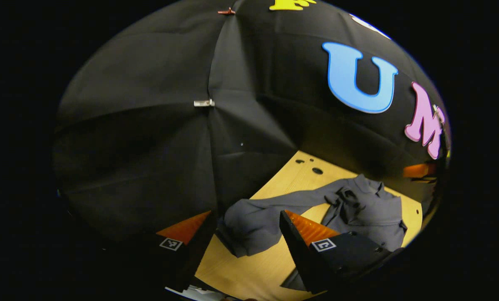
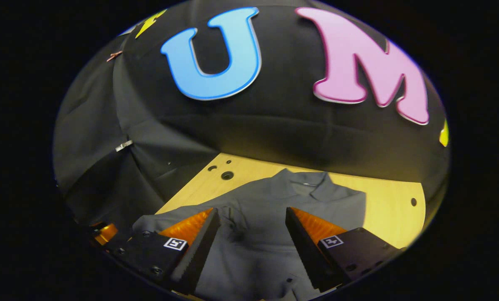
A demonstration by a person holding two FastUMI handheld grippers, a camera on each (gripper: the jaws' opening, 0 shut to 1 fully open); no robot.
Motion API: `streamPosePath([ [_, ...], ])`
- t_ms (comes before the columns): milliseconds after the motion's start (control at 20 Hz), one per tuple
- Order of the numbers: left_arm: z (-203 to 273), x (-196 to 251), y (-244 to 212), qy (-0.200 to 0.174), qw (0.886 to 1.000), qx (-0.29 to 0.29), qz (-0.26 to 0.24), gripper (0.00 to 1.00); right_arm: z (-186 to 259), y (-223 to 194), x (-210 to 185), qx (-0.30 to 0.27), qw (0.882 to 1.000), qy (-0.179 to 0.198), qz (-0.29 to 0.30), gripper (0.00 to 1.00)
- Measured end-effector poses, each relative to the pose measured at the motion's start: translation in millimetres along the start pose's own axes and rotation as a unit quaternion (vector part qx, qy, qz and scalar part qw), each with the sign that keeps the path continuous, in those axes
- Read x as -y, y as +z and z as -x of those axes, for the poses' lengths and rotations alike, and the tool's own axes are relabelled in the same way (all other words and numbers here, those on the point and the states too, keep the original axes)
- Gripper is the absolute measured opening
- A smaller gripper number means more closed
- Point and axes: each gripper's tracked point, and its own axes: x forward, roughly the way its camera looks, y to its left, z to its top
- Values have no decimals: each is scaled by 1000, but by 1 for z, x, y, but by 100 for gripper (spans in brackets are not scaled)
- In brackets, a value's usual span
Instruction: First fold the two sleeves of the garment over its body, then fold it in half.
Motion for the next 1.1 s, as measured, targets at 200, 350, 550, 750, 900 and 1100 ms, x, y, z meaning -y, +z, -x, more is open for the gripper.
streamPosePath([
  [200, -37, -10, -36, 18, 999, -51, -5, 92, 71, 22, 46, 47, 997, -52, -16, 99],
  [350, -58, -18, -50, 34, 997, -70, -10, 96, 126, 19, 76, 62, 993, -94, -19, 99],
  [550, -77, -23, -73, 46, 994, -100, -17, 96, 184, 2, 99, 79, 987, -125, -59, 99],
  [750, -88, -22, -97, 55, 990, -130, -25, 96, 217, -21, 124, 80, 981, -147, -99, 99],
  [900, -92, -19, -100, 52, 989, -129, -40, 97, 227, -28, 146, 83, 975, -155, -136, 99],
  [1100, -93, -7, -101, 40, 989, -130, -49, 76, 226, -42, 175, 73, 976, -160, -129, 99],
])
